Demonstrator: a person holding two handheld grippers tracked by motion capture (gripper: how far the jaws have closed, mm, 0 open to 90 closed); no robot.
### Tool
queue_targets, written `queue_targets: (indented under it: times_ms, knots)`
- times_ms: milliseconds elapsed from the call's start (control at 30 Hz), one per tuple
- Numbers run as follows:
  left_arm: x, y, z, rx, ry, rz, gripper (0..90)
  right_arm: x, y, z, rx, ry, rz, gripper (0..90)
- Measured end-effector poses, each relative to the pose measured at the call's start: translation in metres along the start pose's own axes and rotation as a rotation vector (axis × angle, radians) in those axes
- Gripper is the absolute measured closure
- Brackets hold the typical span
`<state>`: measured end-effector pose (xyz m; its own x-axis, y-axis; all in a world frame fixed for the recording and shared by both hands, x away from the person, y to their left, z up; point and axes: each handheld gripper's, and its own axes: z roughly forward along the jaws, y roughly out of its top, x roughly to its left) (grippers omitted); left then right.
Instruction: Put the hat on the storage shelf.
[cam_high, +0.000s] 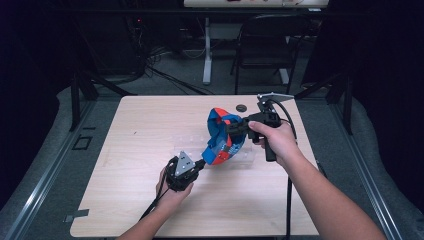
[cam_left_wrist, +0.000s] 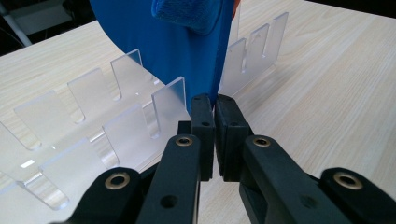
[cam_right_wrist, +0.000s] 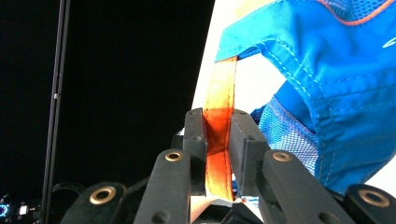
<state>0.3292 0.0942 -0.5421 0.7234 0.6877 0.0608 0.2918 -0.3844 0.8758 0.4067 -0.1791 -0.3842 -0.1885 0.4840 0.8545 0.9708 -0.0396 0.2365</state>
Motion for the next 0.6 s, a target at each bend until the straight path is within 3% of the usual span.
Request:
queue_targets:
  times_ms: [600]
  knots:
    - [0.0032, -0.0059, -0.0001, 0.014, -0.008, -0.02, 87.8, -0.0077, -0.0003, 0.0045, 0.006, -0.036, 0.007, 78.2]
